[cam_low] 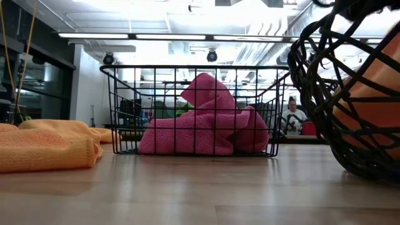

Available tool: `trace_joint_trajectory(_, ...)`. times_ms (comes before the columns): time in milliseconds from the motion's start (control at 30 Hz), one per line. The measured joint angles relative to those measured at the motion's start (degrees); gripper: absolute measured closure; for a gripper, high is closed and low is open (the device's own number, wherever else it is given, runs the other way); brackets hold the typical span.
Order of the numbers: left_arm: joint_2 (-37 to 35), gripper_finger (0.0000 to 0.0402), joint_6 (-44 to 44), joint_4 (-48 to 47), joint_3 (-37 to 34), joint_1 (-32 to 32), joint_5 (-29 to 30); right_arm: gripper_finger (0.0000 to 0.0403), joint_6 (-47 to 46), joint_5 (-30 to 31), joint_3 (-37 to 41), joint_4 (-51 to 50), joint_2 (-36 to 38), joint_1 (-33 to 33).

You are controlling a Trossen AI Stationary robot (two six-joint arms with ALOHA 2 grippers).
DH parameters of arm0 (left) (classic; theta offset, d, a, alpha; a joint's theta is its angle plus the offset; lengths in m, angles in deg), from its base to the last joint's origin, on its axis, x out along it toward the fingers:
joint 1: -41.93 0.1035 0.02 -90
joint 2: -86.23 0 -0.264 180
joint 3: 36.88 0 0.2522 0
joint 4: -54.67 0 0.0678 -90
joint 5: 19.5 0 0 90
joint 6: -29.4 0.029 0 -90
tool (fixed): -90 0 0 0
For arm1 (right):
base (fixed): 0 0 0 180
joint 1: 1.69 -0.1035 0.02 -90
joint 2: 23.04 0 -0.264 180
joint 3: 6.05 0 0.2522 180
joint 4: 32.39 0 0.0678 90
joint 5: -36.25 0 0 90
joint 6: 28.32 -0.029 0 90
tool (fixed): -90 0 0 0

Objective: Sort microfiber towel by color & place in baskets
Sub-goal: Put the right yellow microfiber cloth into the spiral wire basket, then put the top yellow microfiber cloth into the spiral wire basket

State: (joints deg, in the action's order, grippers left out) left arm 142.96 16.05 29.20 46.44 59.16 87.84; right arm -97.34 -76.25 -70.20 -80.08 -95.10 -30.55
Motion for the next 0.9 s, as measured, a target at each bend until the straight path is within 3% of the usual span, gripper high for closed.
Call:
trace_joint_trajectory(233,-0.2,0.0142,0.9,0.0,0.0,0.0,-0.4,0.0236,3.6,-2.1,-0.2,5.5,-3.8,0.0)
trace_joint_trajectory(433,-0.5,0.0142,3.0,0.0,0.0,0.0,-0.4,0.0134,6.3,-4.6,-3.9,-1.5,0.0,0.0)
trace_joint_trajectory(600,-0.5,0.0142,3.1,-0.1,0.0,0.0,-0.4,0.0097,9.7,-3.4,-8.5,-16.6,2.6,0.6)
trace_joint_trajectory(700,-0.1,0.0142,0.7,-1.3,0.2,0.0,2.6,0.0093,11.8,4.9,-11.0,-21.6,3.2,2.0)
trace_joint_trajectory(767,1.8,0.0142,-3.2,-10.5,3.3,0.4,3.6,0.0093,13.7,11.6,-12.4,-21.7,3.2,3.3)
trace_joint_trajectory(900,9.8,0.0142,-7.9,-40.0,15.4,4.7,3.5,0.0092,19.0,19.6,-14.0,-20.5,3.2,7.5)
